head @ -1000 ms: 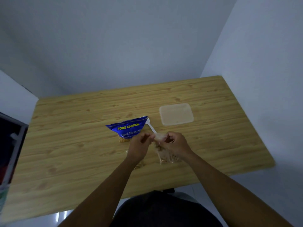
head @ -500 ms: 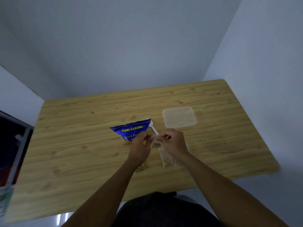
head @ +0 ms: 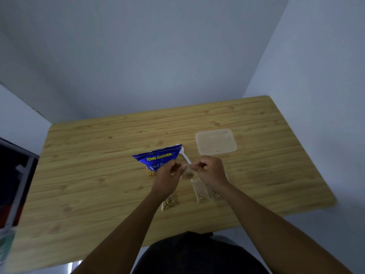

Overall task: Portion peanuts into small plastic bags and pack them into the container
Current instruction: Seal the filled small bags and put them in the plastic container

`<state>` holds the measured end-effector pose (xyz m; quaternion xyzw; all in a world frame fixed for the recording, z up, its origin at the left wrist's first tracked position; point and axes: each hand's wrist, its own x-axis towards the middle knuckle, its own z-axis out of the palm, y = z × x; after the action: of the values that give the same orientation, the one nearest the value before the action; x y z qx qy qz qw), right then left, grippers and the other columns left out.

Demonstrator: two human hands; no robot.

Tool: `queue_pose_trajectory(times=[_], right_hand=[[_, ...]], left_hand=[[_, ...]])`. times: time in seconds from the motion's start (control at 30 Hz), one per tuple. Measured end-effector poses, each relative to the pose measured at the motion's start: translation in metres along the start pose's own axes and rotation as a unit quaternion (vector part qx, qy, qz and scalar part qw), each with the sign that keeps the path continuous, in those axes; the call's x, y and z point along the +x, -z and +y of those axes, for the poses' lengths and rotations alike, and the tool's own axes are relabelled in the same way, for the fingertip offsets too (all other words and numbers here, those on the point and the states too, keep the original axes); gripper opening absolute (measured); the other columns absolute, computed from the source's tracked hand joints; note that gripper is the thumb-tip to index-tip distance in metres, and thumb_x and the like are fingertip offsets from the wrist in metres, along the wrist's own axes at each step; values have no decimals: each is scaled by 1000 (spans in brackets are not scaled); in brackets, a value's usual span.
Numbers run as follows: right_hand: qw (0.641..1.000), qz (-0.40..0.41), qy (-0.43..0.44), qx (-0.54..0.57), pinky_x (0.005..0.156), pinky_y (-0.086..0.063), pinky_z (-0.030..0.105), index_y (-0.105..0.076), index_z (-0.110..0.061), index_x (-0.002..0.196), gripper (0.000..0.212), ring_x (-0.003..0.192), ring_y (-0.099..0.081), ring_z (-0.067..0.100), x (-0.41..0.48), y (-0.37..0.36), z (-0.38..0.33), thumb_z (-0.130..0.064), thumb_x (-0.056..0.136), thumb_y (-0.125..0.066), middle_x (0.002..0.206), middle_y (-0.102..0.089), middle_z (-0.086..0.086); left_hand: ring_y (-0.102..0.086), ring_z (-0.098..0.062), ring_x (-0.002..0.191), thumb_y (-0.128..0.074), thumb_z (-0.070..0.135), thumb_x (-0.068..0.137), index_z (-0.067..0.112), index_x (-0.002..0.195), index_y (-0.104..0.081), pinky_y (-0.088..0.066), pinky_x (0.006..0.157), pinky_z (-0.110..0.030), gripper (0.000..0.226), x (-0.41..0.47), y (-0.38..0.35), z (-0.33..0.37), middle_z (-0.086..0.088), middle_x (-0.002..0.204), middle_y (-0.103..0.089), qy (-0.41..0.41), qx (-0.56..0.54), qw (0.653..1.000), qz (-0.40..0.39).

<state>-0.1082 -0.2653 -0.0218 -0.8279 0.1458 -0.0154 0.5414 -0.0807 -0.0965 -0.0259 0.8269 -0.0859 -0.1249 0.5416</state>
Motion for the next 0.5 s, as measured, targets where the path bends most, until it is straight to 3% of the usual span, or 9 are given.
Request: queue_pose_trajectory(times=[0.1,0.23,0.33,0.5], right_hand=[[999,-20,-26,31,75,-59,29,-81,-20,80,8,78,-74,13,0,-1,0,-12,81,-82,80,-78,-3],[998,-21,-35,55,70,-55,23,-78,-22,82,8,73,-69,7,-3,-4,3,-15,84,-81,79,-76,-2],[998,-15,-40,42,71,-57,27,-78,-14,82,5,75,-71,15,-1,-8,6,-10,84,-79,80,-76,1],[994,-25,-78,77,73,-55,27,-74,-14,85,7,75,-65,11,0,-13,13,-10,90,-73,85,-74,5]], left_hand=[[-61,9,72,-67,12,92,23,86,-67,-44,66,-6,13,2,3,3,12,80,-68,-4,16,1000,8],[-60,7,69,-67,16,92,16,87,-69,-43,62,-6,5,8,7,1,11,78,-67,-10,43,999,-1],[-61,4,69,-68,17,92,15,88,-71,-45,62,-8,5,7,4,-2,8,77,-69,4,41,999,6],[-68,-12,70,-62,11,95,8,96,-71,-56,68,-24,10,1,-1,-15,-6,79,-74,77,-50,996,-4]])
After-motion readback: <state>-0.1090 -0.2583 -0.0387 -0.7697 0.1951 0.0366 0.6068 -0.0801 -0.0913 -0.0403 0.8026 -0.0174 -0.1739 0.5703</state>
